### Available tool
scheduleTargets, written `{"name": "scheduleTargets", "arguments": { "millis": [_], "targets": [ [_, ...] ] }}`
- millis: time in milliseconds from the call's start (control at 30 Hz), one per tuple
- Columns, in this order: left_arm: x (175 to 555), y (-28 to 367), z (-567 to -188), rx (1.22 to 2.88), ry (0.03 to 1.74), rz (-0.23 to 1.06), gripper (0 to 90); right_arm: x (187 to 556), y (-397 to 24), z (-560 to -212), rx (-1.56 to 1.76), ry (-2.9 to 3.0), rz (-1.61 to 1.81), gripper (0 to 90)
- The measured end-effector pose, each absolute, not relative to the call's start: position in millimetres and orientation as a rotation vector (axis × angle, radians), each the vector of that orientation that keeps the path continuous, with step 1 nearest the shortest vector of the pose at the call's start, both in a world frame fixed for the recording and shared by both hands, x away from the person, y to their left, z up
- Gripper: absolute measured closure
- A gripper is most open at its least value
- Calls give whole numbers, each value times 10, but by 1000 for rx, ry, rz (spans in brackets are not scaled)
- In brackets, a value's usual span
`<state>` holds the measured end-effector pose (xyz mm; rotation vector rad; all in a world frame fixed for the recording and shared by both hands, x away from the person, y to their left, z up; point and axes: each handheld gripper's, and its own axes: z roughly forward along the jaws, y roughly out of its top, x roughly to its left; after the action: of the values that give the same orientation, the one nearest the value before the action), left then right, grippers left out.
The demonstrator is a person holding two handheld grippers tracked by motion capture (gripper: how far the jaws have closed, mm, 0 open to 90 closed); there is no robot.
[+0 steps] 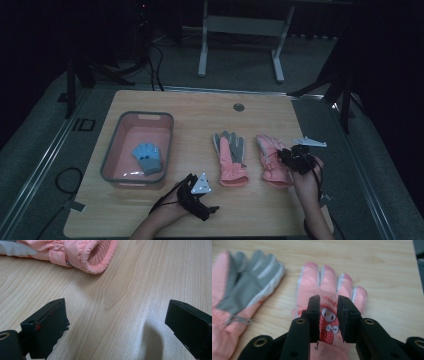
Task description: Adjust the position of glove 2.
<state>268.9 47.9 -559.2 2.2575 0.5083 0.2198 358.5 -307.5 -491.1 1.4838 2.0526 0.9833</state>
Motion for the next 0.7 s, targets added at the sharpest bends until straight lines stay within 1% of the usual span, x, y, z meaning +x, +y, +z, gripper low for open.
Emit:
{"name": "scheduleTargets", "arguments": {
  "millis": [133, 233, 300, 333, 400, 467, 700],
  "targets": [
    [2695, 473, -5596, 2256, 514, 219, 43, 3612, -3168, -4820, 1479, 2099, 1012, 691],
    [2696, 477, -5594, 2254, 513, 218, 43, 3607, -3172, -4793, 1464, 2137, 1013, 588],
    [2694, 475, -5595, 2254, 516, 218, 43, 3598, -3176, -4783, 1445, 2150, 1020, 551],
    [2694, 475, -5595, 2254, 516, 217, 43, 3594, -3180, -4778, 1439, 2158, 1031, 551],
    [2694, 475, -5595, 2255, 516, 219, 43, 3596, -3194, -4782, 1416, 2184, 1050, 578],
    [2689, 475, -5591, 2255, 514, 219, 43, 3614, -3199, -4814, 1377, 2223, 1057, 576],
    [2692, 479, -5591, 2256, 513, 217, 43, 3712, -3224, -5046, 1408, 2294, 1017, 611]
  ]
}}
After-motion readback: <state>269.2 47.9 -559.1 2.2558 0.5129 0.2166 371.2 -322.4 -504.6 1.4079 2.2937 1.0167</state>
